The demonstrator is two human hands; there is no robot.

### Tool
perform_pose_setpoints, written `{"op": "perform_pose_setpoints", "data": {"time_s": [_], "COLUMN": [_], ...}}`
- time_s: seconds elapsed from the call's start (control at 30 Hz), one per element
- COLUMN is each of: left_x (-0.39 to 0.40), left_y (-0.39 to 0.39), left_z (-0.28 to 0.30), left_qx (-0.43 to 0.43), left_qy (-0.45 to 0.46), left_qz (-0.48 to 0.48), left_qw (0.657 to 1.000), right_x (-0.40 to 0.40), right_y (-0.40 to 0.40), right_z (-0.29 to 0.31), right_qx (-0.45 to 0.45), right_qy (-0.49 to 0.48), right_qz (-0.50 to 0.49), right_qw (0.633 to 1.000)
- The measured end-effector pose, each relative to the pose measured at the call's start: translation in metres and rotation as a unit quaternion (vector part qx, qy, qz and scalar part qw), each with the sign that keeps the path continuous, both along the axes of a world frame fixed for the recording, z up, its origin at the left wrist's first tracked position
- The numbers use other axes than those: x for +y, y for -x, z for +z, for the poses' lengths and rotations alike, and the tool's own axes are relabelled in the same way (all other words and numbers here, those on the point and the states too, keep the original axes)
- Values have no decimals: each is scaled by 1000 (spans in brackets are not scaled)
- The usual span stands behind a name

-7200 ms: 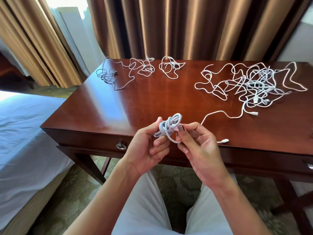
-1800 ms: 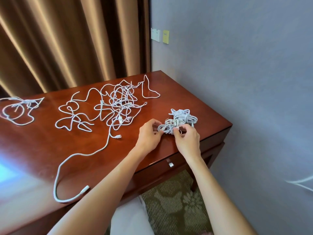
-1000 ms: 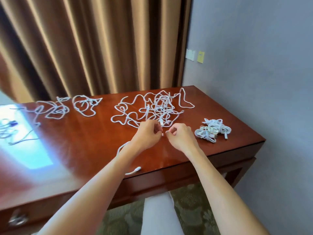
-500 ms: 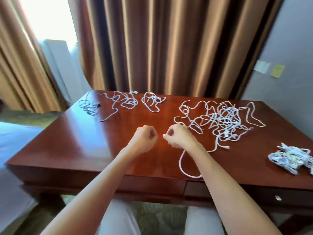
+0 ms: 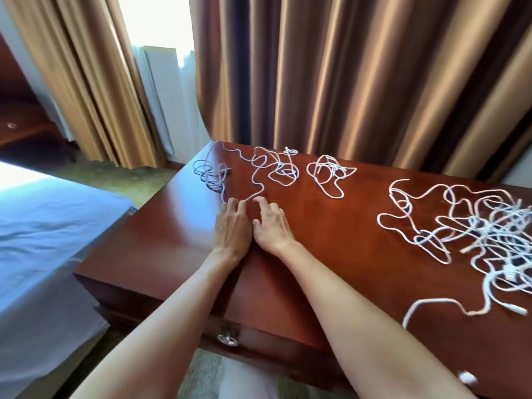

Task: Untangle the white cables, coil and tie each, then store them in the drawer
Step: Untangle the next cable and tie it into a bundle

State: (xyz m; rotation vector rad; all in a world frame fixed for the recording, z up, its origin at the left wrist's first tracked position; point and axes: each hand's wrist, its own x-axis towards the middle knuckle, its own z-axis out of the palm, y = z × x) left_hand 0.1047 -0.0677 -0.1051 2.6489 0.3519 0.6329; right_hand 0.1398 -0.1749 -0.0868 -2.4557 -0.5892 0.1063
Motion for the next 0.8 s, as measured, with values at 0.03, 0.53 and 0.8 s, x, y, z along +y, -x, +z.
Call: {"op": "perform_pose_setpoints", "data": {"time_s": [0.03,0.53,0.8], "left_x": [8,47,19], "left_y": [-5,-42,14], "left_z": [1,-8,-7], "left_qx": [7,28,20], "left_qy": [-21,-24,60], "left_qz": [17,-51,-129], "left_qw": [1000,998,990], "right_x": [9,35,-16], "right_y": [-5,-57,3], "right_z": [-5,-11,-6], "right_qx": [-18,-37,-40], "right_qy": [-9,-202,-213], "right_qz": [-6,-121,-204], "right_qw": [1000,971,955]}}
